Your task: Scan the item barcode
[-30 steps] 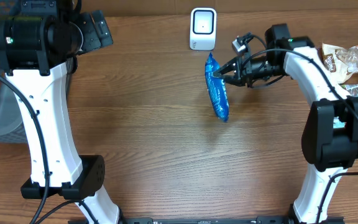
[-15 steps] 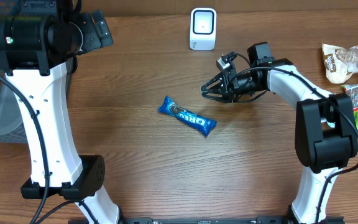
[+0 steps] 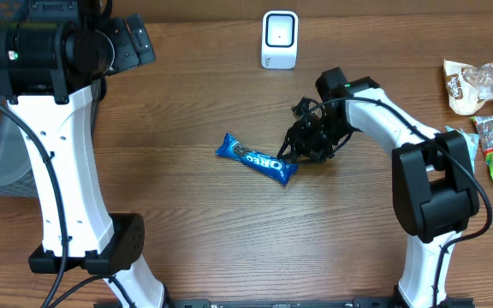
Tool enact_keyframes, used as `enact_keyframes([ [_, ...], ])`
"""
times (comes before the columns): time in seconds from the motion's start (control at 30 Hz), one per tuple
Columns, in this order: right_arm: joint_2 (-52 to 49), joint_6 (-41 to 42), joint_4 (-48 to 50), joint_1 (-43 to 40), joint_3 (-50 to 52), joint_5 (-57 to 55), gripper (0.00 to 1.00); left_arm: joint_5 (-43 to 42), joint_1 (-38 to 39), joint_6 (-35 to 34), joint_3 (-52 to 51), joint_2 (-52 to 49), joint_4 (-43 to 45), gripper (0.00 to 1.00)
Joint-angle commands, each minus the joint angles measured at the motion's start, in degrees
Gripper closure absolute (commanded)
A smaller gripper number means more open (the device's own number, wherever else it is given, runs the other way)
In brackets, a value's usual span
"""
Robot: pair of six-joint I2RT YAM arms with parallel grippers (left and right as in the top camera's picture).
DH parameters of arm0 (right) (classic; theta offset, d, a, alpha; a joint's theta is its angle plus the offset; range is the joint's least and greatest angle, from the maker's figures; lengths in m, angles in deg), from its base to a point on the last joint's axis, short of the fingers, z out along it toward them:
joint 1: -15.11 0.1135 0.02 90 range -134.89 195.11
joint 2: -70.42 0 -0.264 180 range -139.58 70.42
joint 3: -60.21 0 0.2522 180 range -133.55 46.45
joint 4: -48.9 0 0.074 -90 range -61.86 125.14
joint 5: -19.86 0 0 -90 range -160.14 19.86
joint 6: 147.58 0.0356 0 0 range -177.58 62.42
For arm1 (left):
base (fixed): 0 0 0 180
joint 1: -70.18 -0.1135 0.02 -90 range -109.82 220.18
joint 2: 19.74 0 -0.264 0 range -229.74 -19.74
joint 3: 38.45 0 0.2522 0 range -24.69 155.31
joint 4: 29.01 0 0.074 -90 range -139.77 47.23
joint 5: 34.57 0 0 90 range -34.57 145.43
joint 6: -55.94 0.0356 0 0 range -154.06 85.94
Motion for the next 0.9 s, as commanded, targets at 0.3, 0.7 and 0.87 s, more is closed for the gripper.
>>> enact_keyframes([
  [0.3,1.1,4.9,7.1,-0.8,6.7,-3.1,0.39,0.8,-0.1,0.5,0.0,0.2,-0.1,0.00],
  [0.7,1.1,-4.5,9.6,1.0,6.7,0.3,0.39,0.8,-0.1,0.4,0.0,0.2,-0.1,0.00],
  [0.87,1.1,-8.0,9.6,1.8,6.7,0.3,0.49,0.8,-0.1,0.4,0.0,0.2,-0.1,0.00],
])
